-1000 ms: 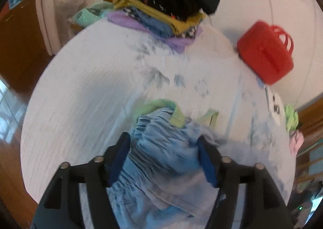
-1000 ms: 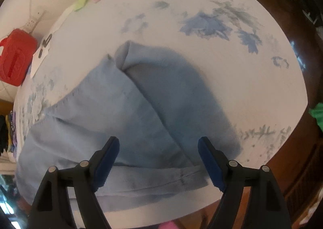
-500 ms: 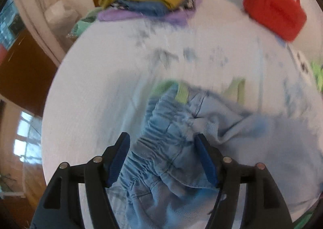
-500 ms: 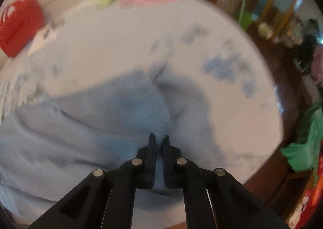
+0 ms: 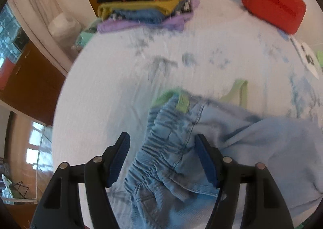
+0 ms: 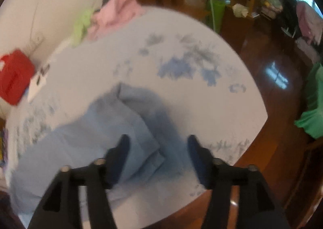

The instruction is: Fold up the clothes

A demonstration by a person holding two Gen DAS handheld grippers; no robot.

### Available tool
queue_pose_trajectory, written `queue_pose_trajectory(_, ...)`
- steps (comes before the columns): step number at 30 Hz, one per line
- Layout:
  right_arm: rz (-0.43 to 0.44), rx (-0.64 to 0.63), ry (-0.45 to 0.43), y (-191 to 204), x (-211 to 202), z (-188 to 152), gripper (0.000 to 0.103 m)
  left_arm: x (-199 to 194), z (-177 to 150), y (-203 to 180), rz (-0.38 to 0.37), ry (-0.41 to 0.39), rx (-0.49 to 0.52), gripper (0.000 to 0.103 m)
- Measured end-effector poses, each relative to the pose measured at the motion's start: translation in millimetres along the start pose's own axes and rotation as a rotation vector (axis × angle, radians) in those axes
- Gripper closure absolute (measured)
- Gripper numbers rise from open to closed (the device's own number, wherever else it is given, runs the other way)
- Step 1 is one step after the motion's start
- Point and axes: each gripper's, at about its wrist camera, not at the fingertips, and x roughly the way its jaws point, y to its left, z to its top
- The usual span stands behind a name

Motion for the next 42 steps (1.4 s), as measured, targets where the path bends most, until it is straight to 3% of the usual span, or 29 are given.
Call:
queue_pose_trajectory(3,0.035,0.049,0.021,-10,-3,-2,0.04,-24,1,-16,-0.027,-0.053,0.048,0.037)
queue_pose_trajectory(8,0.141,0.118,0.065,-23,3,-18,0.04,-71,5,-95,-0.176,-0.133,0.229,0.037)
queue_pose_trajectory(13,0.249,0.125,0.111,-16,13,-36,0.038,-105,-3,-244,-0.367,-0.171,0.512,0.037)
queue_pose_trajectory(15,0.263,0.153,0.109,-18,15,-43,0.03,-112,-11,-312,-0.449,-0.171,0.639,0.037)
queue_pose_trajectory(16,0.27,0.168,0.109,-19,16,-46,0.026,-115,-18,-355,-0.516,-0.154,0.709,0.037)
queue_pose_trajectory(19,0.299,0.258,0.06,-27,10,-57,0.028,-125,-41,-452,-0.681,-0.112,0.876,0.037)
queue_pose_trajectory(20,0.295,0.287,0.039,-30,6,-60,0.032,-128,-51,-482,-0.72,-0.1,0.931,0.037)
queue_pose_trajectory(23,0.273,0.348,0.009,-33,3,-63,0.078,-138,-88,-566,-0.828,-0.073,1.08,0.04)
queue_pose_trajectory(24,0.267,0.362,0.001,-33,4,-63,0.083,-140,-99,-592,-0.856,-0.063,1.117,0.042)
queue_pose_trajectory(25,0.263,0.362,-0.007,-32,4,-60,0.083,-141,-109,-611,-0.871,-0.052,1.143,0.047)
queue_pose_trajectory(30,0.236,0.382,0.018,-31,16,-47,0.083,-142,-153,-695,-0.934,0.035,1.245,0.047)
queue_pose_trajectory(34,0.155,0.33,0.081,-23,34,-47,0.081,-128,-182,-740,-0.898,0.074,1.329,0.047)
queue_pose_trajectory(35,0.132,0.315,0.097,-20,38,-47,0.079,-124,-188,-749,-0.866,0.059,1.349,0.053)
queue_pose_trajectory(36,0.102,0.3,0.106,-17,41,-48,0.072,-120,-193,-755,-0.822,0.021,1.377,0.066)
queue_pose_trajectory(37,0.094,0.287,0.118,-13,45,-49,0.066,-115,-197,-759,-0.777,0.002,1.405,0.091)
queue_pose_trajectory(39,0.097,0.252,0.11,-4,50,-49,0.053,-111,-193,-758,-0.772,-0.01,1.39,0.093)
queue_pose_trajectory(40,0.087,0.209,0.105,4,52,-46,0.053,-113,-190,-755,-0.767,-0.034,1.387,0.096)
queue_pose_trajectory(41,0.067,0.181,0.097,10,53,-45,0.055,-120,-186,-753,-0.78,-0.047,1.385,0.096)
queue_pose_trajectory(42,0.05,0.156,0.087,14,53,-44,0.075,-126,-182,-752,-0.794,-0.058,1.383,0.096)
